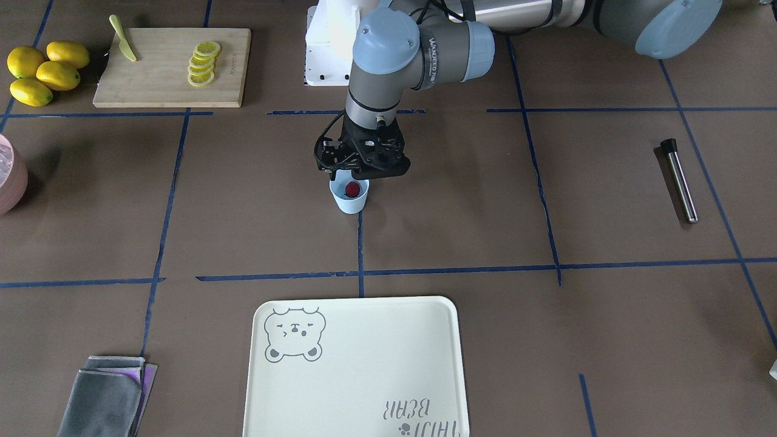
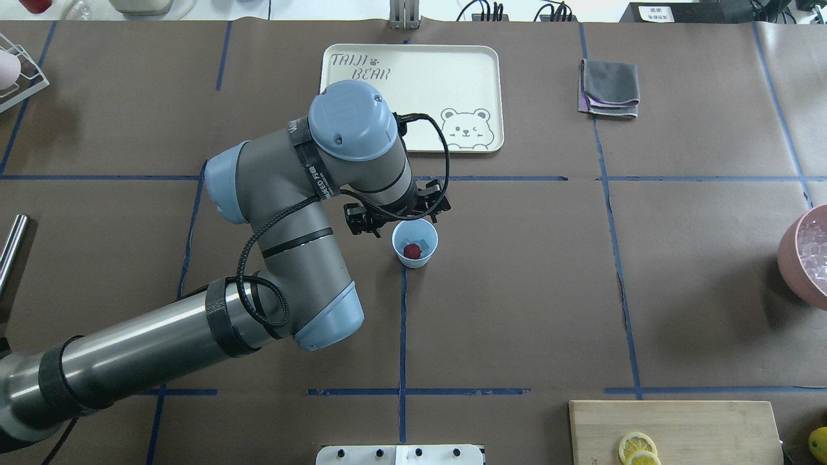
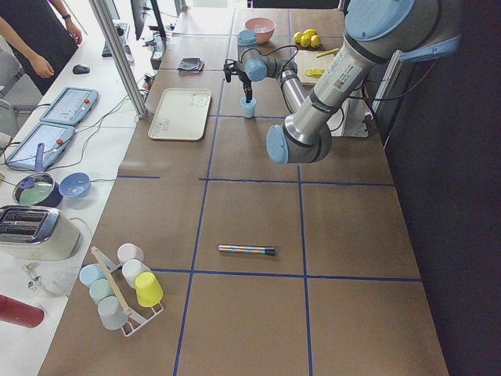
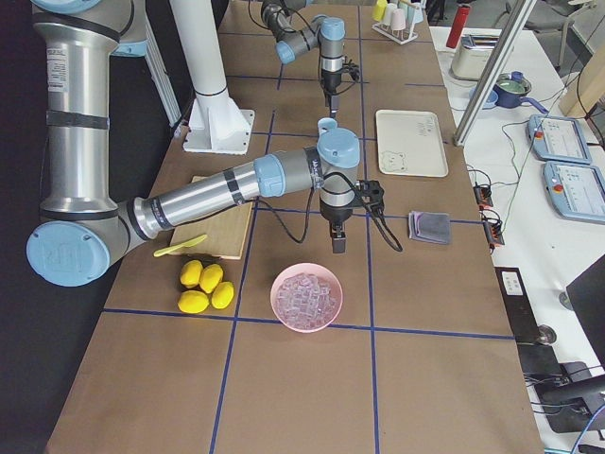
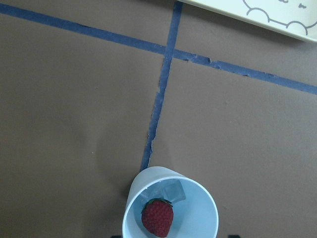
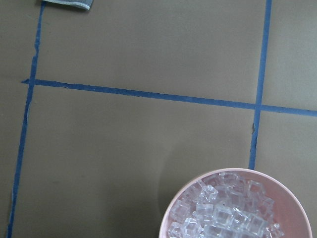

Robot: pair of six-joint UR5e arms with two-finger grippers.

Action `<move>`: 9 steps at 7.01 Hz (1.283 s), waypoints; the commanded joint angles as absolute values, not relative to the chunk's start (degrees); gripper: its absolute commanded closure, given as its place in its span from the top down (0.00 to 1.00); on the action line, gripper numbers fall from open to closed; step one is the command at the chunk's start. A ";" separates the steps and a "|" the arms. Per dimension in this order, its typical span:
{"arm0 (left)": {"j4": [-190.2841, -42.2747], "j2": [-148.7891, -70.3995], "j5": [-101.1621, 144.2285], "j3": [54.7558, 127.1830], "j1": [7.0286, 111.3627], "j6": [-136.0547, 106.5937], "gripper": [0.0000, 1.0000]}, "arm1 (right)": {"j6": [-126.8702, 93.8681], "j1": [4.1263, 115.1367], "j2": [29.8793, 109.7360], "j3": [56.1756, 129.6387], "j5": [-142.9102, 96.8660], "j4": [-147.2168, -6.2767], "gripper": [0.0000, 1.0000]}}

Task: Mash ice and strawberries in cup
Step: 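Open the left gripper to drop the strawberry into the cup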

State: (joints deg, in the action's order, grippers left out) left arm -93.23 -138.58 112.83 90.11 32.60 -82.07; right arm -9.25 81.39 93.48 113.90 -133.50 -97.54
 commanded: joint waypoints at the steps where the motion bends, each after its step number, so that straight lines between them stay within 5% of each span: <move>1: -89.67 -129.25 117.56 98.14 39.16 -71.62 1.00 | -1.37 86.02 93.17 107.61 -135.69 -97.56 0.99; 5: -88.77 -113.42 125.13 102.30 53.74 -41.75 1.00 | 2.55 88.50 95.36 101.79 -135.70 -93.20 0.99; 9: -89.55 -97.59 127.09 96.98 71.15 -10.88 1.00 | 0.80 89.21 95.19 99.84 -136.76 -89.91 0.99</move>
